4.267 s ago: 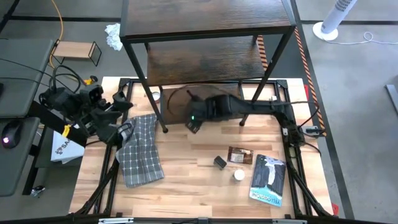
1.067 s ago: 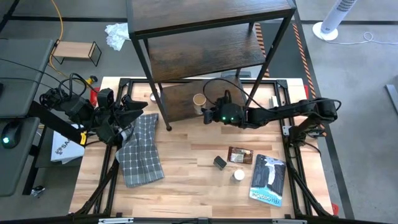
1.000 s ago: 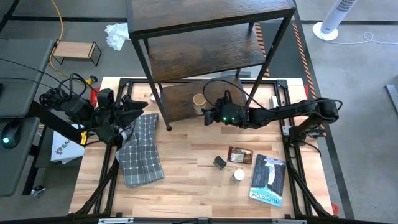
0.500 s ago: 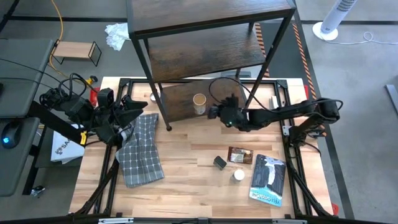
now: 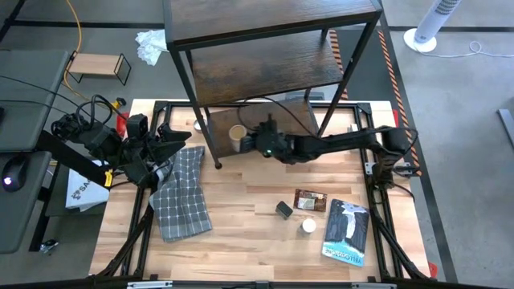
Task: Shelf spices
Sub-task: Put the gold seasoning bottle on the shelf, then put the white seasoning bottle on the shelf
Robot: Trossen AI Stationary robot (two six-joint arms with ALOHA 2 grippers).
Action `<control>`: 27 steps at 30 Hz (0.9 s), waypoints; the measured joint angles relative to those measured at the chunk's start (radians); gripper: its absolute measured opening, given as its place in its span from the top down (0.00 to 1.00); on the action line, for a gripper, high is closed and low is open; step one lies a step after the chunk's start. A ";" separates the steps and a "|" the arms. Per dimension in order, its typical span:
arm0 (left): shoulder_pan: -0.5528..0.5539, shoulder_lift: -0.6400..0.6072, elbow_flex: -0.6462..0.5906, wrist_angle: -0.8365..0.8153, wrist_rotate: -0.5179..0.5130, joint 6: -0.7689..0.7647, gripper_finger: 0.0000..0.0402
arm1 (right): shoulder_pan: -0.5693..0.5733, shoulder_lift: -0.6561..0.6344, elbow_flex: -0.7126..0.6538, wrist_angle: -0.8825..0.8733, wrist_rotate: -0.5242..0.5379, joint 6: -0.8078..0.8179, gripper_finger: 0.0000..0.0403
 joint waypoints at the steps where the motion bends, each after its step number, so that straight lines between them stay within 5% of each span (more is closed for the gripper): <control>1: 0.000 0.000 0.000 0.000 0.000 0.000 0.38 | -0.002 0.020 0.029 0.000 -0.014 -0.018 1.00; 11: 0.000 0.000 0.000 -0.004 0.005 0.002 0.38 | -0.022 0.035 0.199 -0.213 -0.058 -0.260 1.00; 15: 0.000 0.000 0.000 -0.011 0.046 -0.004 0.38 | -0.022 -0.006 0.204 -0.358 -0.198 -0.351 1.00; 22: 0.000 0.027 0.000 -0.099 0.130 -0.035 0.38 | 0.111 -0.111 0.204 -0.678 -0.427 -0.473 1.00; 27: 0.000 0.060 0.000 -0.130 0.093 -0.044 0.38 | 0.234 -0.166 0.204 -0.927 -0.435 -0.361 1.00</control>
